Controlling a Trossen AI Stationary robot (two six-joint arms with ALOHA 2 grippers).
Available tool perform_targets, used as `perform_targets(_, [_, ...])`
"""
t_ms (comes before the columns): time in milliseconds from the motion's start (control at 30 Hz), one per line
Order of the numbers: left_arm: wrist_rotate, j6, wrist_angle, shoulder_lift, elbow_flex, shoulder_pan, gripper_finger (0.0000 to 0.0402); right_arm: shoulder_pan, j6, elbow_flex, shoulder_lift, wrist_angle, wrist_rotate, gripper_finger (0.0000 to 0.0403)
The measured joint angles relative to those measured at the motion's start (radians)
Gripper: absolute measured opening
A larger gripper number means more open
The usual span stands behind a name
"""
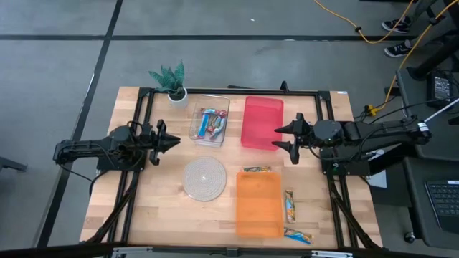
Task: Pick and place Granola Bars by type
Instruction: Put the blue granola bar into the red bin
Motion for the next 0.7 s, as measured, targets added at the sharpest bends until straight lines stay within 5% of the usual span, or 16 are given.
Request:
perform_targets(200, [0.011,0.265,-0.117,0.003,0.0,0.0,0.005,0.0,-0.01,0.0,0.002,0.003,0.0,0.0241])
perform_targets(700, [0.012,0.279,-0.113,0.002,0.0,0.0,0.0048,-0.003,0.069,0.0,0.002,-0.05,0.031,0.0241])
